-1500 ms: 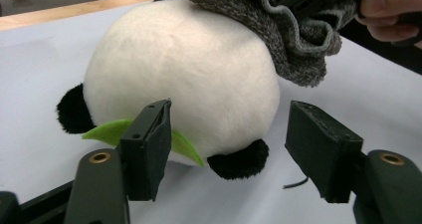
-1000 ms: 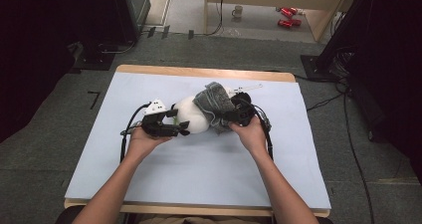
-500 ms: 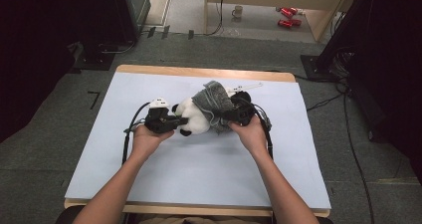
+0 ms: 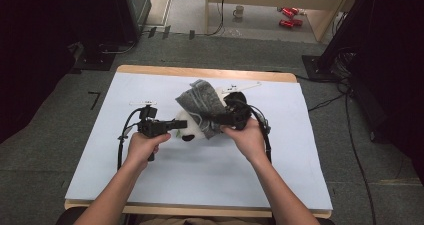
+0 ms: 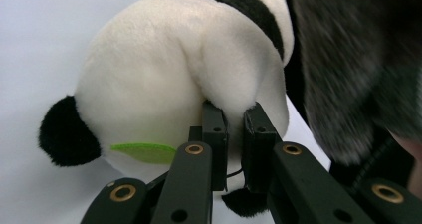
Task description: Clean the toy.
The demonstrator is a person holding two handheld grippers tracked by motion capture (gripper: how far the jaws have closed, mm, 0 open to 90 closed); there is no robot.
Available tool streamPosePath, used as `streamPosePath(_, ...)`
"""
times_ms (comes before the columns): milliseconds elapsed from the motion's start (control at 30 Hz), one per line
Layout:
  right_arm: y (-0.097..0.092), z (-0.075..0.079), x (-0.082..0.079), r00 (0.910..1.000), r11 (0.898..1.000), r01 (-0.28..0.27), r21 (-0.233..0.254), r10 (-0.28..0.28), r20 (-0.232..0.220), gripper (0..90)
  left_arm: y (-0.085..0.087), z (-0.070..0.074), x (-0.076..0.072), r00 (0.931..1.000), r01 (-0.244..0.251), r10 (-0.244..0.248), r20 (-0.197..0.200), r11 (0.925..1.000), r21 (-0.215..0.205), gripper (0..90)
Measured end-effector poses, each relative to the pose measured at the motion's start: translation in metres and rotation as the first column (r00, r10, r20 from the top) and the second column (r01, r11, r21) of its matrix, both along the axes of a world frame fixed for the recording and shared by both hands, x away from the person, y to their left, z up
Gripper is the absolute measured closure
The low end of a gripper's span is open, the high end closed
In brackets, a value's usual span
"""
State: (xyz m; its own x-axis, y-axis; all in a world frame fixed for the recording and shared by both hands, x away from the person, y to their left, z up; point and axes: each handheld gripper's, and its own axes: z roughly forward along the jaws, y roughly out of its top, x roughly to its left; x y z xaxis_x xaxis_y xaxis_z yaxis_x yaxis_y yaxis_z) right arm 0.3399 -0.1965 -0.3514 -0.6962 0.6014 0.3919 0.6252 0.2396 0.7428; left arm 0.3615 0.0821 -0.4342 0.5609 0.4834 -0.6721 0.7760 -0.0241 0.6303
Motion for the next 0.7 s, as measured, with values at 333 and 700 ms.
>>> streamPosePath(333, 0.032, -0.045, 0.002, 0.9957, 0.992, -0.065, -0.104, 0.058, -0.072, 78.5, 0.005, -0.004, 0.004, 0.9994, -0.019, 0.020, -0.028, 0.9993, 0.032, 83.5)
streamPosePath(700, -0.003, -0.053, 0.017, 0.9984, 0.984, 0.026, -0.174, -0.034, -0.045, 77.9, 0.010, -0.011, 0.008, 0.9986, -0.013, 0.016, -0.050, 0.9981, 0.061, 83.5)
